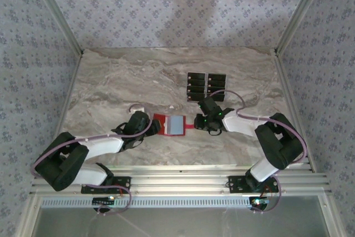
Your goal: Put the credit cards into the card holder
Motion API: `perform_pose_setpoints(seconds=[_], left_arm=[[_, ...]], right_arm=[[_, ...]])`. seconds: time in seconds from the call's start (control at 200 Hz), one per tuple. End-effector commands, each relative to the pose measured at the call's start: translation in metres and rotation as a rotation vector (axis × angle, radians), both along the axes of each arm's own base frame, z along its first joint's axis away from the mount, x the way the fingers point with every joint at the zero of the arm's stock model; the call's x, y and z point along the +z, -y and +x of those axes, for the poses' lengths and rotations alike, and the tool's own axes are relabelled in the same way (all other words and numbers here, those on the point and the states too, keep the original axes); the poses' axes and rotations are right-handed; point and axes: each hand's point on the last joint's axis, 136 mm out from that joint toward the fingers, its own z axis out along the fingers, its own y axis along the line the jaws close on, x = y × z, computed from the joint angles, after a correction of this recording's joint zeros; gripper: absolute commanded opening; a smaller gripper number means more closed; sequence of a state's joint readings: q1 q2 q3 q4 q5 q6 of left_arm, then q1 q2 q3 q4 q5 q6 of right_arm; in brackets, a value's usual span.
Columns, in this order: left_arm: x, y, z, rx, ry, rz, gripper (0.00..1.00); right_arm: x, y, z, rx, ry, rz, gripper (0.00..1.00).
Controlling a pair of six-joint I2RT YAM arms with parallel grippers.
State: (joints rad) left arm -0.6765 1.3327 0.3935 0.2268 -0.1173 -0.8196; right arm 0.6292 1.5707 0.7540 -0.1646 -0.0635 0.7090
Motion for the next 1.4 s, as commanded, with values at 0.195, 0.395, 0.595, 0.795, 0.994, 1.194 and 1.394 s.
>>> perform_pose_setpoints(seconds=[0.195, 0.395, 0.595, 0.795, 0.994, 1.194, 1.394], left_arm=[[-0.008, -0.028, -0.012, 0.046, -0.079, 0.185, 0.67], [0.013, -0.028, -0.006, 0.008, -0.046, 0.291, 0.69], [0.016, -0.024, -0.004, -0.030, -0.040, 0.340, 0.69], [0.008, -0.021, -0.006, -0.043, -0.055, 0.356, 0.70], [0.001, -0.019, -0.009, -0.047, -0.062, 0.375, 0.69], [0.001, -0.015, -0.009, -0.054, -0.052, 0.378, 0.70], [0.000, -0.014, -0.009, -0.059, -0.052, 0.380, 0.69]], right_arm=[[0.019, 0.006, 0.002, -0.001, 0.024, -0.009, 0.41], [0.056, -0.006, 0.002, 0.020, 0.074, 0.051, 0.49], [0.093, -0.031, 0.001, 0.073, 0.125, 0.119, 0.52], [0.104, -0.066, 0.001, 0.136, 0.126, 0.163, 0.52], [0.080, -0.088, 0.009, 0.158, 0.086, 0.154, 0.52], [0.054, -0.101, 0.014, 0.176, 0.040, 0.153, 0.52], [0.043, -0.104, 0.014, 0.182, 0.017, 0.150, 0.52]])
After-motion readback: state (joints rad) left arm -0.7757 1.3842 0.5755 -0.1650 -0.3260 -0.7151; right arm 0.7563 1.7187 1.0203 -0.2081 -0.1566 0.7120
